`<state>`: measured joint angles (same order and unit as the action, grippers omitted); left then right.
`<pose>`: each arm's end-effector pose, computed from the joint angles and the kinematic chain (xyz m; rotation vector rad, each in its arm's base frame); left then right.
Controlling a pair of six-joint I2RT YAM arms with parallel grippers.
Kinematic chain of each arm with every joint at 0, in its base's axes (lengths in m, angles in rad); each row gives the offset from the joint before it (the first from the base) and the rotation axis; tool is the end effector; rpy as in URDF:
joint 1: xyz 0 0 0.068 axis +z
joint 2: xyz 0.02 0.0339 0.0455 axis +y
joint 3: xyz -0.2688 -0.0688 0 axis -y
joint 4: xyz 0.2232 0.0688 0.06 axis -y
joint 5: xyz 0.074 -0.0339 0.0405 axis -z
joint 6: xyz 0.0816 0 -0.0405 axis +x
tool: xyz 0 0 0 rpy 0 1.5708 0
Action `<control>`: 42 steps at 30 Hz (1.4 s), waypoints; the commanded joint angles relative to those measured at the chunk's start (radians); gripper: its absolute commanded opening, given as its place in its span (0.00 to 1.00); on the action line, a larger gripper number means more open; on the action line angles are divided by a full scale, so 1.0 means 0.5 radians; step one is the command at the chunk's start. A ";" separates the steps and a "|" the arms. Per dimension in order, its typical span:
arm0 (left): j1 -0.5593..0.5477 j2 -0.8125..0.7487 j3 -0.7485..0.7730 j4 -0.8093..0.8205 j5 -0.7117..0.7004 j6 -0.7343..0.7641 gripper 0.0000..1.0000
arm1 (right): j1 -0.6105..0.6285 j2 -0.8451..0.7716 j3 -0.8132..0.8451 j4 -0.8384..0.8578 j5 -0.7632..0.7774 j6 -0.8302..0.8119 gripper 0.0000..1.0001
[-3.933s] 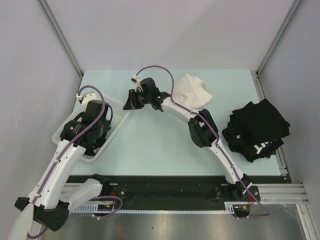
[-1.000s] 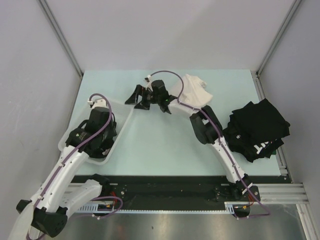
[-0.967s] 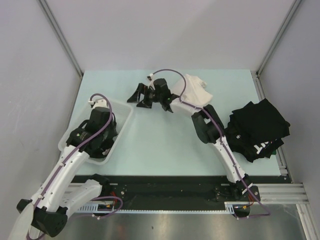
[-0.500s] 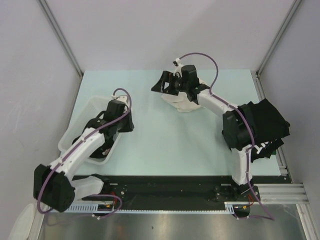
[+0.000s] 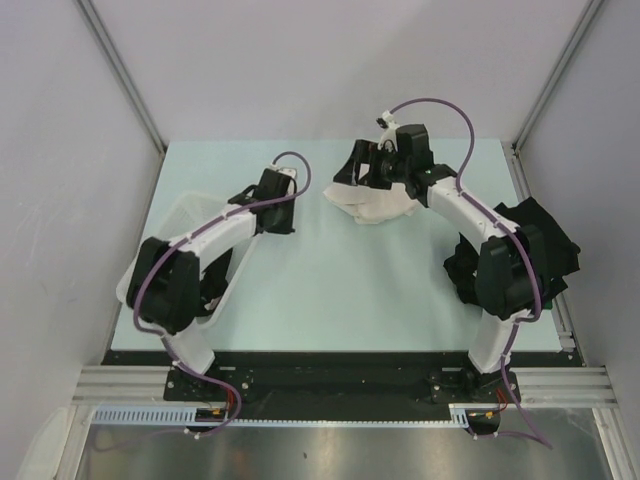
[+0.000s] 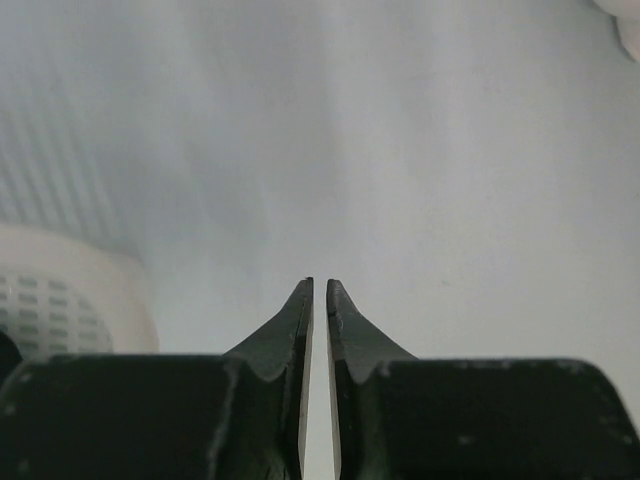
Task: Fold and stack the t-shirts
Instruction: Move the tshirt to the center of the board
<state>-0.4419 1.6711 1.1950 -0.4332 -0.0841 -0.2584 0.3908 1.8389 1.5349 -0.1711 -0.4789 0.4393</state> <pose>0.3358 -0.1513 0.2094 0.1920 2.4785 -0.1945 0.4039 0.2071 0.2962 -0.2638 2.1233 0.9935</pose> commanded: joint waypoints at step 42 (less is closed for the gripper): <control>0.347 0.391 0.423 -0.441 -0.847 -0.029 0.00 | -0.082 -0.162 -0.158 -0.023 -0.159 -0.023 1.00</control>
<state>-0.2882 1.8927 1.4094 -0.6567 -0.4671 -0.2703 0.3576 1.7908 1.4670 -0.1890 -0.5404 0.4431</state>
